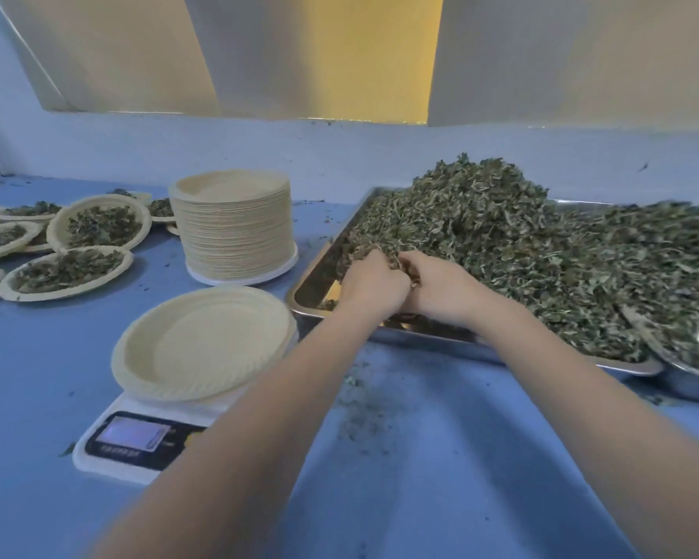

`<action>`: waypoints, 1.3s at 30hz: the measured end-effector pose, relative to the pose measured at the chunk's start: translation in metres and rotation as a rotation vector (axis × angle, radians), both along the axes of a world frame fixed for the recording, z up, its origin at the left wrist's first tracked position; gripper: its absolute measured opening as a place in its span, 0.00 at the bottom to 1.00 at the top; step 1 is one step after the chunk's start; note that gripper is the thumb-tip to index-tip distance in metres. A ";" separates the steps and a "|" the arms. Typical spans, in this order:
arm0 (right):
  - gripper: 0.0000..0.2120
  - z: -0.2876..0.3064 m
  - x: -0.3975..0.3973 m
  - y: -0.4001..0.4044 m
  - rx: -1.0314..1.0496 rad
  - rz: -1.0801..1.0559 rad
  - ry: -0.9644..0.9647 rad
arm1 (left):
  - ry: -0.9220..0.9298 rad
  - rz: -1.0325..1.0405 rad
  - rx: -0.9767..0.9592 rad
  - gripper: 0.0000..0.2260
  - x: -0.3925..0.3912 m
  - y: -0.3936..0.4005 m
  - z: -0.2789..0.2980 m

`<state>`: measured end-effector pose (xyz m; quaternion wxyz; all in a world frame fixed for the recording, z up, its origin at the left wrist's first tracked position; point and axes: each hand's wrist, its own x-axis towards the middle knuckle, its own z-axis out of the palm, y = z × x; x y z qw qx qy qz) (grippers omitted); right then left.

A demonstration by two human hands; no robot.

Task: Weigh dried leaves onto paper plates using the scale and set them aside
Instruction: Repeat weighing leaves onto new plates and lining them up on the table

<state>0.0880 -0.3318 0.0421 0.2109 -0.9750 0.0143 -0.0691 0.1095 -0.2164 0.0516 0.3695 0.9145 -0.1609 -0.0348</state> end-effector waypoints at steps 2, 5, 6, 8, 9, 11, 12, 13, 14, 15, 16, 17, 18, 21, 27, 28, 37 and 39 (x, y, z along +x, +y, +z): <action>0.37 -0.007 0.013 -0.013 -0.073 -0.001 0.065 | 0.067 0.030 0.095 0.22 0.009 -0.015 -0.005; 0.42 -0.013 0.029 -0.024 -0.094 -0.001 0.150 | 0.094 0.133 0.244 0.23 0.022 -0.026 -0.011; 0.45 -0.015 0.034 -0.025 -0.107 0.009 0.166 | 0.111 0.154 0.289 0.25 0.026 -0.028 -0.013; 0.54 -0.016 0.043 -0.026 -0.132 0.030 0.207 | 0.150 0.145 0.355 0.29 0.033 -0.031 -0.017; 0.58 -0.017 0.048 -0.026 -0.131 0.040 0.230 | 0.158 0.128 0.374 0.30 0.038 -0.032 -0.018; 0.58 -0.017 0.055 -0.025 -0.103 0.087 0.253 | 0.145 0.095 0.408 0.31 0.046 -0.034 -0.021; 0.54 -0.018 0.058 -0.024 -0.088 0.115 0.255 | 0.134 0.073 0.423 0.30 0.050 -0.036 -0.022; 0.49 -0.019 0.060 -0.024 -0.080 0.137 0.251 | 0.127 0.061 0.419 0.29 0.054 -0.038 -0.023; 0.44 -0.019 0.060 -0.023 -0.084 0.149 0.240 | 0.114 0.051 0.392 0.27 0.055 -0.039 -0.023; 0.39 -0.019 0.060 -0.022 -0.089 0.157 0.224 | 0.108 0.039 0.331 0.25 0.054 -0.040 -0.023; 0.35 -0.019 0.060 -0.020 -0.090 0.160 0.209 | 0.121 0.025 0.240 0.22 0.053 -0.040 -0.023; 0.32 -0.019 0.060 -0.018 -0.082 0.164 0.197 | 0.138 0.016 0.154 0.21 0.052 -0.040 -0.024; 0.30 -0.020 0.059 -0.017 -0.074 0.169 0.188 | 0.148 0.021 0.098 0.20 0.049 -0.039 -0.024; 0.35 -0.019 0.056 -0.012 -0.031 0.180 0.167 | 0.181 0.042 0.038 0.20 0.045 -0.036 -0.023; 0.28 -0.016 0.047 -0.004 -0.041 0.186 0.131 | 0.033 0.117 0.325 0.19 0.045 -0.020 -0.015; 0.24 -0.016 0.045 -0.002 -0.067 0.190 0.125 | 0.036 0.133 0.393 0.19 0.046 -0.016 -0.015; 0.16 -0.011 0.039 0.016 -0.301 0.196 0.201 | 0.103 -0.026 0.322 0.12 0.037 -0.009 -0.012; 0.16 -0.006 0.036 0.018 -0.266 0.169 0.189 | 0.174 -0.044 0.180 0.10 0.035 -0.008 -0.009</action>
